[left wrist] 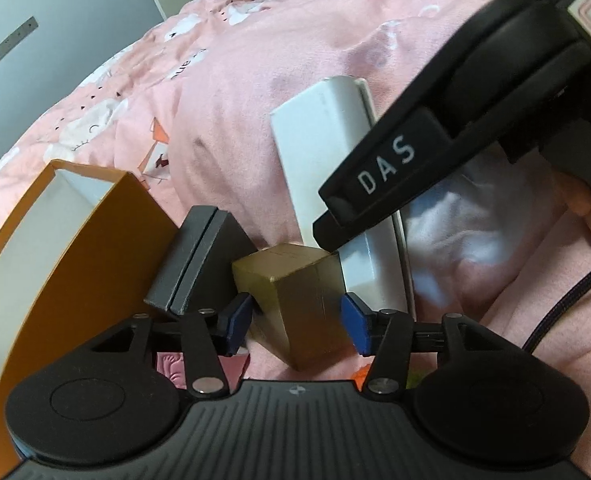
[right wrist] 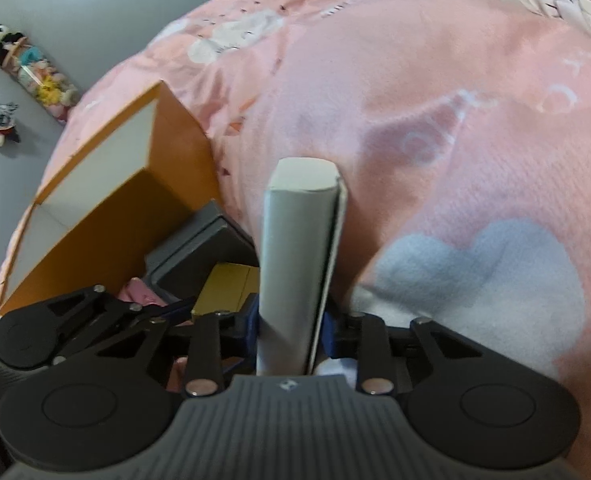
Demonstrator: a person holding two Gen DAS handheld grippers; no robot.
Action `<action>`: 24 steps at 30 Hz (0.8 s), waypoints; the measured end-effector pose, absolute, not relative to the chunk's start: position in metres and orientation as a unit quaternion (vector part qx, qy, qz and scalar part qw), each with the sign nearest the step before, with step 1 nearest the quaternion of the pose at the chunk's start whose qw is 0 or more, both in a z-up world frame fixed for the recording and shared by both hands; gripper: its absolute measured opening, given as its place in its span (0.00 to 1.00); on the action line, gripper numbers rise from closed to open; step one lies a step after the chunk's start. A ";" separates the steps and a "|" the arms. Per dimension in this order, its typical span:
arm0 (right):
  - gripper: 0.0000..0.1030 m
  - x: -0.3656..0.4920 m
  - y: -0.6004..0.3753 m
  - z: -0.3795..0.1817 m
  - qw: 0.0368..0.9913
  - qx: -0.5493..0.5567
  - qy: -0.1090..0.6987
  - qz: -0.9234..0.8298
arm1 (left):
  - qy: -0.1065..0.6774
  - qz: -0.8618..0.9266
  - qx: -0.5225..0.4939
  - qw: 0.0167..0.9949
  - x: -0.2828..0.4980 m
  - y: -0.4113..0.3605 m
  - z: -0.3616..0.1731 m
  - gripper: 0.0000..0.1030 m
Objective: Organize objects
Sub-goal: 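Grasp the white rolled tube with the right tool while the left tool grasps the khaki cube box, then carry the white tube and khaki box over the orange box with both tools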
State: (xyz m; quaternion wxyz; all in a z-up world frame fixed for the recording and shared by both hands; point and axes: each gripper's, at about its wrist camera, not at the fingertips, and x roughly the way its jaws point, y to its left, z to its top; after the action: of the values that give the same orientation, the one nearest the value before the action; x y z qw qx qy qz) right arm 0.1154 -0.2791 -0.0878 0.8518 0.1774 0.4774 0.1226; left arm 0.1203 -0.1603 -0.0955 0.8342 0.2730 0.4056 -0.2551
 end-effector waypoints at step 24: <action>0.30 0.129 -0.266 -0.079 0.845 0.138 0.470 0.216 | 0.459 -0.206 0.153 0.851 0.158 -0.114 -0.086 0.53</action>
State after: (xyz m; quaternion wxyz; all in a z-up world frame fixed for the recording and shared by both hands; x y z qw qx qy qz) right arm 0.1295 -0.2661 -0.0793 0.8447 0.1383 0.4698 0.2160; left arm 0.1580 -0.1138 -0.0864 0.8506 0.1527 0.4590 -0.2061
